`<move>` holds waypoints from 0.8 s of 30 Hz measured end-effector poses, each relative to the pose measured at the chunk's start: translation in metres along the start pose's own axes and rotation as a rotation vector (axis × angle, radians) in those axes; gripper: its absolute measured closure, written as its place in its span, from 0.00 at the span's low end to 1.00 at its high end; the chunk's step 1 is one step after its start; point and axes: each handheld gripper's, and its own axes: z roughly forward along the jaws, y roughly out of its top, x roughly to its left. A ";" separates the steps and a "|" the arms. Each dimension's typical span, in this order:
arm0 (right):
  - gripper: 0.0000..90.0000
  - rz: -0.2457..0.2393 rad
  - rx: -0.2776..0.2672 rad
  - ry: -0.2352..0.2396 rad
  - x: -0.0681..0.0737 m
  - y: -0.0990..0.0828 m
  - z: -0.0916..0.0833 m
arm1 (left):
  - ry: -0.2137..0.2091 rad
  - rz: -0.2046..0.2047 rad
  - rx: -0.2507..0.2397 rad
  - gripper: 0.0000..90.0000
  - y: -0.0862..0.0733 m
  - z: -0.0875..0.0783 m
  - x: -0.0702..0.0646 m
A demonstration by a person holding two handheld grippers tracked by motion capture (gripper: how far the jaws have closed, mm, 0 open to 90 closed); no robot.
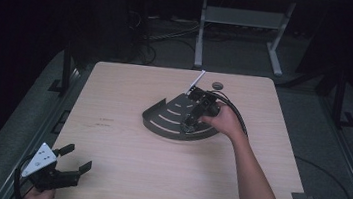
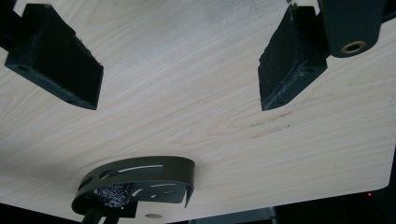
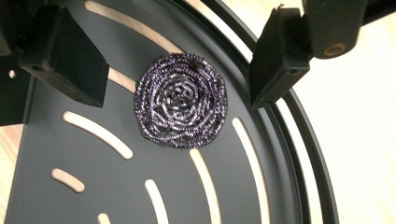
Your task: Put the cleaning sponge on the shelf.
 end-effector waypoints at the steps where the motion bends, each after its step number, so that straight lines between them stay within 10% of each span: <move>1: 0.22 0.000 0.001 -0.003 0.000 -0.001 -0.001 | 0.001 0.001 0.002 0.15 0.000 0.000 0.000; 24: 0.22 -0.030 -0.060 0.011 0.021 -0.040 -0.025 | -0.001 0.007 -0.002 0.15 0.000 -0.001 -0.002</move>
